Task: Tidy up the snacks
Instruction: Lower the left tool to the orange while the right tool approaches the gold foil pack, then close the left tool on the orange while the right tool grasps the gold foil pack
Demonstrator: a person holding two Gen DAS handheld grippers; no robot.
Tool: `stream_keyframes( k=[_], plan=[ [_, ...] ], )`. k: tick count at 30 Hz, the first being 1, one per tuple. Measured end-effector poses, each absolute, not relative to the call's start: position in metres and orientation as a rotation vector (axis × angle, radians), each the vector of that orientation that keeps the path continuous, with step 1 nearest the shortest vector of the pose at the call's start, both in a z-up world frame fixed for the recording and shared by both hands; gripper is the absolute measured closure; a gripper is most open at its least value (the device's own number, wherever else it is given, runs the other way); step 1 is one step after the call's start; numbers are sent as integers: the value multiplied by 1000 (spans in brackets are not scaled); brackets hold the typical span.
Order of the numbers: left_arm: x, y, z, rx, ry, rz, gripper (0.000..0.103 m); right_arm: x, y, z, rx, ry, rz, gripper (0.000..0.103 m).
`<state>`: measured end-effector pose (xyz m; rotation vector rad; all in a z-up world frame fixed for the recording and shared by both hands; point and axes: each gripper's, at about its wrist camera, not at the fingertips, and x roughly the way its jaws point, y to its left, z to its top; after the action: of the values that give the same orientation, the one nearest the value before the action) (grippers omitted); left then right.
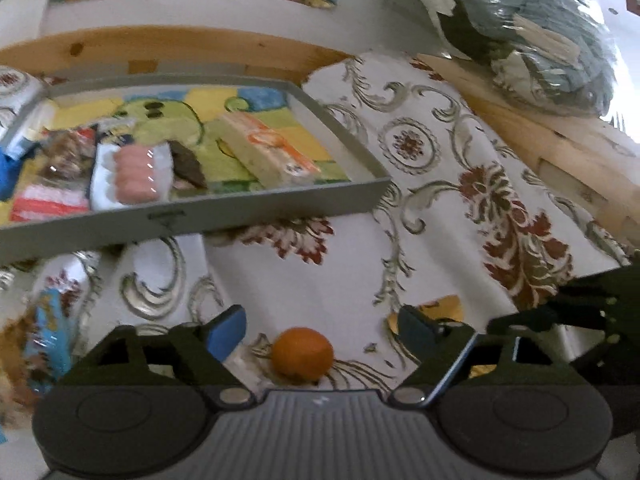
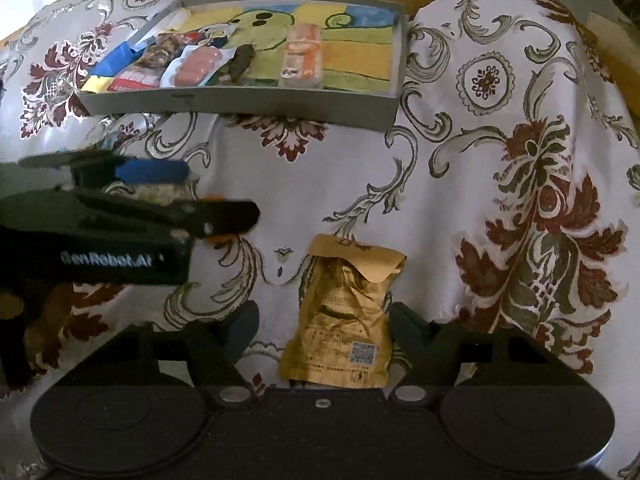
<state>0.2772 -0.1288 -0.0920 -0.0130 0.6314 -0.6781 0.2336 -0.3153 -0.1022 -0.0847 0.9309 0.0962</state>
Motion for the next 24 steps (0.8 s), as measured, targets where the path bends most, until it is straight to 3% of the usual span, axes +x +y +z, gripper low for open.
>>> stream_keyframes(
  k=[8, 18, 24],
  plan=[
    [282, -137, -101, 27, 697, -655, 39, 238, -315, -106, -110, 945, 67, 37],
    [286, -139, -108, 38, 752, -606, 62, 241, -315, -109, -135, 949, 40, 38],
    [282, -140, -109, 29, 760, -607, 62, 247, -312, -115, -154, 963, 33, 37]
  ],
)
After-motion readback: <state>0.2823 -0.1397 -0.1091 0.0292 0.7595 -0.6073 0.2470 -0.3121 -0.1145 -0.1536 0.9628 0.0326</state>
